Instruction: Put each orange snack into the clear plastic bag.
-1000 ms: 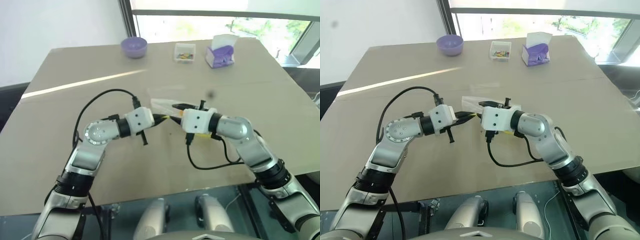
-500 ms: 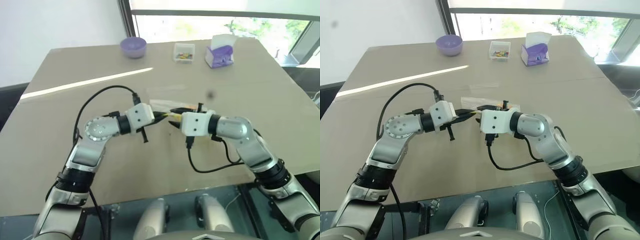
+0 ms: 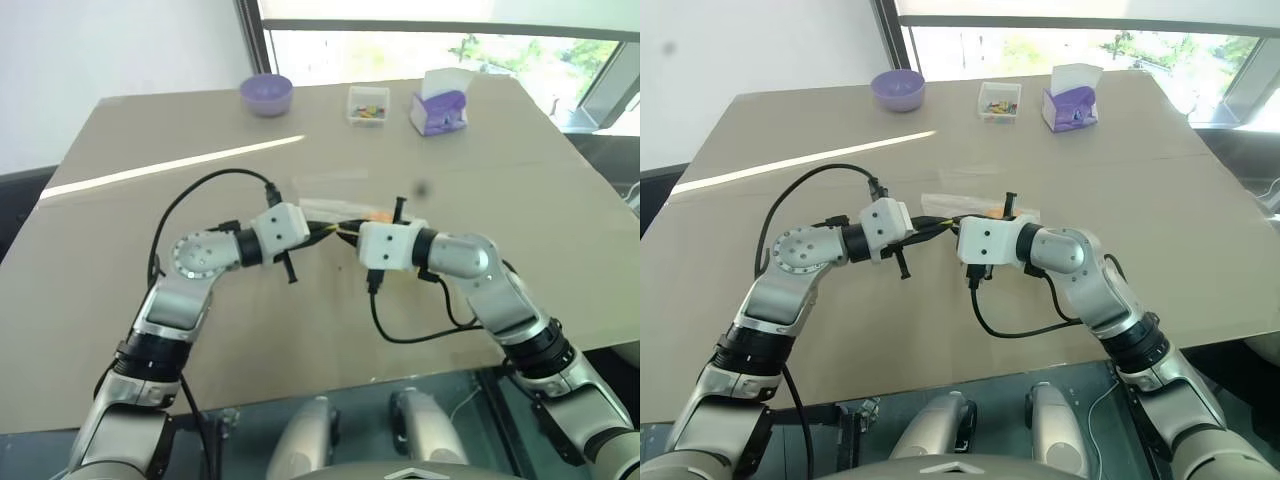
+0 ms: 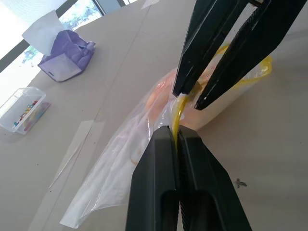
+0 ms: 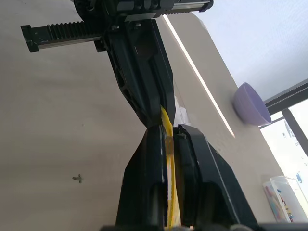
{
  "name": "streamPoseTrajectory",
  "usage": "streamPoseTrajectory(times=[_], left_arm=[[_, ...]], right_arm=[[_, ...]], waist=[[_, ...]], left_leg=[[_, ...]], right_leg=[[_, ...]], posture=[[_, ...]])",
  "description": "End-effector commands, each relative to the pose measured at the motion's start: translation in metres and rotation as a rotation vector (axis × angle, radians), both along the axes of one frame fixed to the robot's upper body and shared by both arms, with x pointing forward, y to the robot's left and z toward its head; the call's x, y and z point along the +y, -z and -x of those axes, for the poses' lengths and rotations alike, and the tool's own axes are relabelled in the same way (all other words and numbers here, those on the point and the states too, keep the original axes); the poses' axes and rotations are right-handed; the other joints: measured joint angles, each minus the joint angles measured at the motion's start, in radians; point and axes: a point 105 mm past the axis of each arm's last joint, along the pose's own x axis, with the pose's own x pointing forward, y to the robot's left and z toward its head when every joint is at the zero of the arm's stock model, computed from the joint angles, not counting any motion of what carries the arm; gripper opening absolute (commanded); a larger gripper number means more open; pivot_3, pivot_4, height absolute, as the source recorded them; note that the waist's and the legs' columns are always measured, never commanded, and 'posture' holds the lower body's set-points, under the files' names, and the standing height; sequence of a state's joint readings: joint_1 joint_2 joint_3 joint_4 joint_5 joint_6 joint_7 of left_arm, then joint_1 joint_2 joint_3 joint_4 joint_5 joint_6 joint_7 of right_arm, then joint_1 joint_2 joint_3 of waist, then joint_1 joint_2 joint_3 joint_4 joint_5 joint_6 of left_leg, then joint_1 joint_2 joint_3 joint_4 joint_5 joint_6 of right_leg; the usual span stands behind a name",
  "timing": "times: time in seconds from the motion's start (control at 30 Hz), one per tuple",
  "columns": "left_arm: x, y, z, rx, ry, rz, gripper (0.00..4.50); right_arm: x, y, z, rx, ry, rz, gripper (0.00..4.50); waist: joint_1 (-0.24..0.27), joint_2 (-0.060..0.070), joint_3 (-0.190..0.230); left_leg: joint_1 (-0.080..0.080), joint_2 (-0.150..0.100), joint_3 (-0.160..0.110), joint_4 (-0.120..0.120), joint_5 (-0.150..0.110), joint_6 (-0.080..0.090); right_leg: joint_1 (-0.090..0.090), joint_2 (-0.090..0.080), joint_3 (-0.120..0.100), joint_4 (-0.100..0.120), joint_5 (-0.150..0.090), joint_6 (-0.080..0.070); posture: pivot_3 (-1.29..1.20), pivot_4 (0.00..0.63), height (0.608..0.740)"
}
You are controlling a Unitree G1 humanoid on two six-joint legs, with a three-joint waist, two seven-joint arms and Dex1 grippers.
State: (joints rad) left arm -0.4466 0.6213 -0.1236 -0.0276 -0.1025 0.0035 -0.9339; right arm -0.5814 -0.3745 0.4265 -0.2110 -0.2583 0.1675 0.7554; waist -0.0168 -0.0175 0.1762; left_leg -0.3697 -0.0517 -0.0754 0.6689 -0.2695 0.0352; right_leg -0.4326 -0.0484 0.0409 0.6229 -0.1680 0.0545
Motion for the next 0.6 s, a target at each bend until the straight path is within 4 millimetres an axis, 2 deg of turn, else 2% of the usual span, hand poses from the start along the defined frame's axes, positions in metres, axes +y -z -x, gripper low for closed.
streamPoseTrajectory(times=[0.03, 0.6], left_arm=[[-0.0039, -0.0143, 0.002, -0.047, 0.016, 0.023, 0.0], [-0.0043, -0.0147, 0.0012, -0.048, 0.018, 0.029, 0.0]], right_arm=[[0.0025, -0.014, -0.0004, -0.056, -0.01, -0.024, 0.41], [-0.0015, -0.0098, -0.005, -0.037, 0.035, -0.025, 0.41]], waist=[[0.0, 0.0, 0.0], [0.0, 0.0, 0.0]], left_leg=[[0.0, 0.0, 0.0, 0.0, 0.0, 0.0], [0.0, 0.0, 0.0, 0.0, 0.0, 0.0]], right_leg=[[0.0, 0.0, 0.0, 0.0, 0.0, 0.0], [0.0, 0.0, 0.0, 0.0, 0.0, 0.0]], posture=[[0.0, 0.15, 0.74], [0.0, 0.15, 0.74]])
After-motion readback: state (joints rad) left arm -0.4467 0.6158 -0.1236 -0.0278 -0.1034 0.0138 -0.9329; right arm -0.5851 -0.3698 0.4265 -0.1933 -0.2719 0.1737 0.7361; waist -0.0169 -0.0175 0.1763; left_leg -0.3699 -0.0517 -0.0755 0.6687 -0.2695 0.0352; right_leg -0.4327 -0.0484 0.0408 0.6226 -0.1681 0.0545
